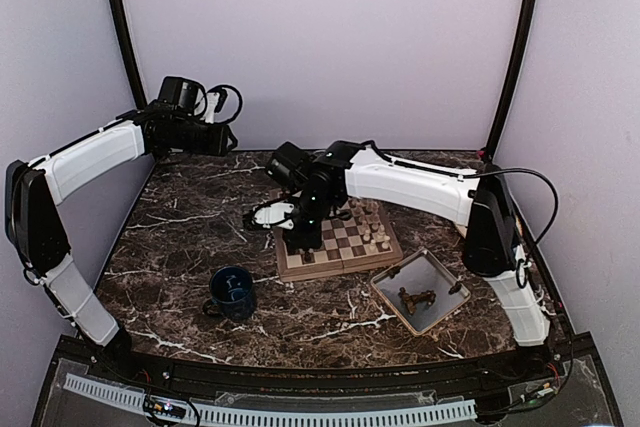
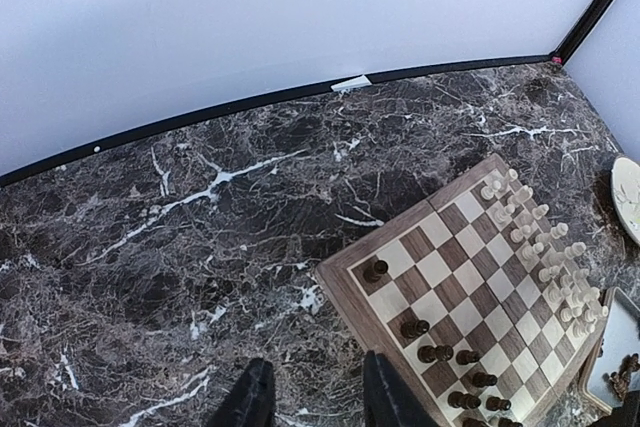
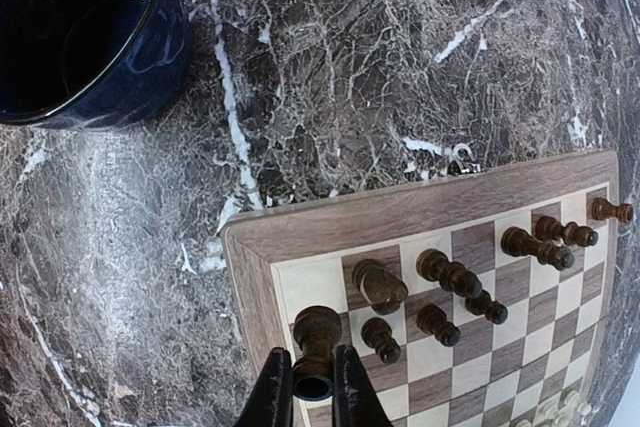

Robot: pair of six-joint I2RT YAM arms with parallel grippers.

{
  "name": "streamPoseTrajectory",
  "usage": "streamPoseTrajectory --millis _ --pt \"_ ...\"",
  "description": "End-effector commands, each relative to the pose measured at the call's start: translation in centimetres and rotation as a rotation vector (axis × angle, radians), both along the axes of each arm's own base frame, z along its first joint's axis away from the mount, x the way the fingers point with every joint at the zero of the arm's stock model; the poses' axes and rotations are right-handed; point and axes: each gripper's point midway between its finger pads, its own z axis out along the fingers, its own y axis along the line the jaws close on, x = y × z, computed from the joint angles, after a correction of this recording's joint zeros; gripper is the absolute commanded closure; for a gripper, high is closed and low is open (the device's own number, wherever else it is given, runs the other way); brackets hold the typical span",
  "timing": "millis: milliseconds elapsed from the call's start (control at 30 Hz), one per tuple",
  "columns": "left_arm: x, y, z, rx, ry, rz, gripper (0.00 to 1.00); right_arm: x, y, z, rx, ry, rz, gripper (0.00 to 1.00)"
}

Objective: Set up the chess pieces on the board
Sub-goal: Place the rook at a8.

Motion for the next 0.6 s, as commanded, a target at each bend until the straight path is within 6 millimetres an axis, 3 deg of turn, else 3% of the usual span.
streamPoseTrajectory --millis 0,567 --pt "-0.8 0.1 2.4 -0.047 -0.048 -0.015 0.67 -0.9 1.2 -0.7 0.012 0.041 0.023 0.94" --pt "-0.8 -0.1 2.2 -0.045 -0.039 -0.034 0.67 -0.5 0.7 -3.9 -0.056 0.038 0.025 0.93"
